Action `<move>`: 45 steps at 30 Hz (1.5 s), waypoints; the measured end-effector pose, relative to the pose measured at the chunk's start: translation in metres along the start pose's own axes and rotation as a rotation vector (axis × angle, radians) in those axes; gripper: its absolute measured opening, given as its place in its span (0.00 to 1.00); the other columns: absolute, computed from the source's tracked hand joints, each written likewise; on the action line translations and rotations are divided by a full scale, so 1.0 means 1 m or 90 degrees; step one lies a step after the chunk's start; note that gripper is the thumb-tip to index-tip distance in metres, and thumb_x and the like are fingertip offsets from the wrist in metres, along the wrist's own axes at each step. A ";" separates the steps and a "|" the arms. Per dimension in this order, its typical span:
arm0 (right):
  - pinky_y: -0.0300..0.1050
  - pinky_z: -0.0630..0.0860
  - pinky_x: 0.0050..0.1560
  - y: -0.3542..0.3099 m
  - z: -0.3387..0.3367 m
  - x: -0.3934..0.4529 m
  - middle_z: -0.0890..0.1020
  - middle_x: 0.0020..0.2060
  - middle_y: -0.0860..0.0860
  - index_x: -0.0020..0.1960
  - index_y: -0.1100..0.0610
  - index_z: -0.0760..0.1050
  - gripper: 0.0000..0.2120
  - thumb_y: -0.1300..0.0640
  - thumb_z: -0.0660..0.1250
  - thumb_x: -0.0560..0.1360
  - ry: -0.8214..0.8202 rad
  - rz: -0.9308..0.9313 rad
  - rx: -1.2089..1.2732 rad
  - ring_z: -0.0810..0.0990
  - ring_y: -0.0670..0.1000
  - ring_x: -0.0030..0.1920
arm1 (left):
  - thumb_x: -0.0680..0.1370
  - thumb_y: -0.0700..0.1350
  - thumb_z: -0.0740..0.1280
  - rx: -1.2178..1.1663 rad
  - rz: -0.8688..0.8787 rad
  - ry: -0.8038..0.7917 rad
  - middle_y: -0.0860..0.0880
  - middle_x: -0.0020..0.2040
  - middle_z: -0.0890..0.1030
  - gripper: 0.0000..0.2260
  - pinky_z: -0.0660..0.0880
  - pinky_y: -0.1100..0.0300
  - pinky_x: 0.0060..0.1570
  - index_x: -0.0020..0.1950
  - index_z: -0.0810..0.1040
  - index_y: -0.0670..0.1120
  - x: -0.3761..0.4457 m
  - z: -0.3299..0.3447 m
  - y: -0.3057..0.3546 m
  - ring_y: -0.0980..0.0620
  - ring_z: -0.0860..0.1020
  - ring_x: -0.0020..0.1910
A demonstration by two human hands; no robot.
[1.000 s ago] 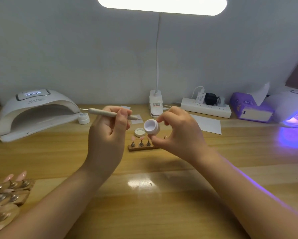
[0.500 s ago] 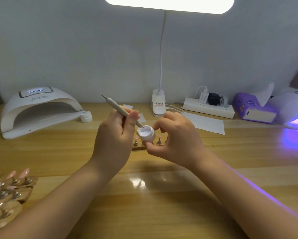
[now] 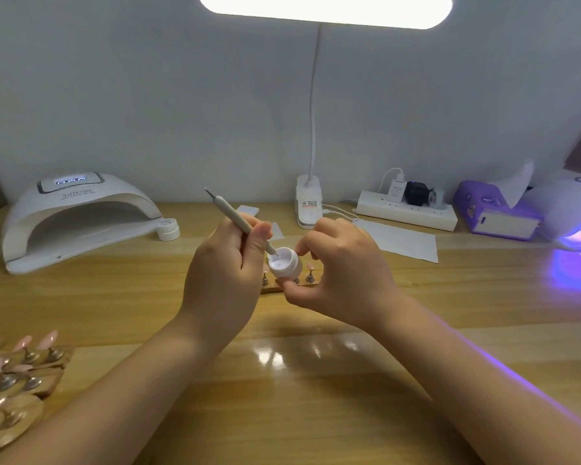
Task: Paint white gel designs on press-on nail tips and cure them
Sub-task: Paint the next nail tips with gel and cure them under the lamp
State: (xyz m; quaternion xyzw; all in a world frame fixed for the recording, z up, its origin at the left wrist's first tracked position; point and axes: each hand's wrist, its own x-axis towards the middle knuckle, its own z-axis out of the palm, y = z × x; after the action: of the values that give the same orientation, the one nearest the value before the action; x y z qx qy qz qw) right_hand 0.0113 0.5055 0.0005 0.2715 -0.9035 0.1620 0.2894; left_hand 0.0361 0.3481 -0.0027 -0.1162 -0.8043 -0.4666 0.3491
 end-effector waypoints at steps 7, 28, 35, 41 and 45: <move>0.49 0.72 0.38 -0.002 -0.001 0.000 0.77 0.38 0.49 0.43 0.55 0.79 0.17 0.41 0.71 0.66 0.001 -0.010 -0.022 0.72 0.51 0.39 | 0.77 0.60 0.54 0.005 -0.002 -0.010 0.57 0.34 0.75 0.17 0.69 0.68 0.31 0.45 0.74 0.50 0.000 0.001 -0.001 0.59 0.75 0.36; 0.50 0.72 0.41 -0.002 -0.003 0.000 0.77 0.40 0.49 0.44 0.55 0.79 0.18 0.41 0.70 0.67 -0.017 -0.012 -0.058 0.72 0.52 0.41 | 0.79 0.55 0.55 -0.042 -0.005 0.036 0.57 0.33 0.74 0.13 0.67 0.72 0.28 0.47 0.75 0.48 0.001 -0.001 0.003 0.61 0.74 0.30; 0.50 0.71 0.41 -0.002 -0.005 0.000 0.77 0.40 0.49 0.44 0.56 0.79 0.18 0.41 0.70 0.67 -0.003 -0.009 -0.041 0.72 0.52 0.40 | 0.82 0.53 0.58 -0.188 -0.181 0.085 0.59 0.28 0.74 0.13 0.72 0.66 0.34 0.43 0.77 0.49 0.008 0.000 -0.002 0.61 0.71 0.29; 0.50 0.71 0.40 -0.002 -0.005 -0.001 0.77 0.38 0.50 0.43 0.57 0.79 0.17 0.43 0.72 0.67 0.020 -0.002 -0.013 0.72 0.52 0.39 | 0.82 0.52 0.61 -0.288 -0.289 0.072 0.57 0.26 0.72 0.14 0.71 0.61 0.35 0.40 0.77 0.47 0.012 0.000 -0.006 0.60 0.71 0.28; 0.48 0.70 0.39 -0.001 -0.005 -0.001 0.77 0.38 0.50 0.43 0.57 0.79 0.18 0.42 0.73 0.67 0.022 0.001 -0.006 0.72 0.52 0.39 | 0.81 0.51 0.61 -0.335 -0.348 0.066 0.56 0.26 0.72 0.14 0.71 0.65 0.30 0.40 0.77 0.47 0.013 0.001 -0.010 0.60 0.71 0.28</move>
State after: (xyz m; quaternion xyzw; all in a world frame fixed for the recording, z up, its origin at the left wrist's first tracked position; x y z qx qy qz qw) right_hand 0.0145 0.5072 0.0041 0.2664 -0.8993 0.1628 0.3063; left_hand 0.0212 0.3417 -0.0008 0.0408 -0.6395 -0.7384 0.2100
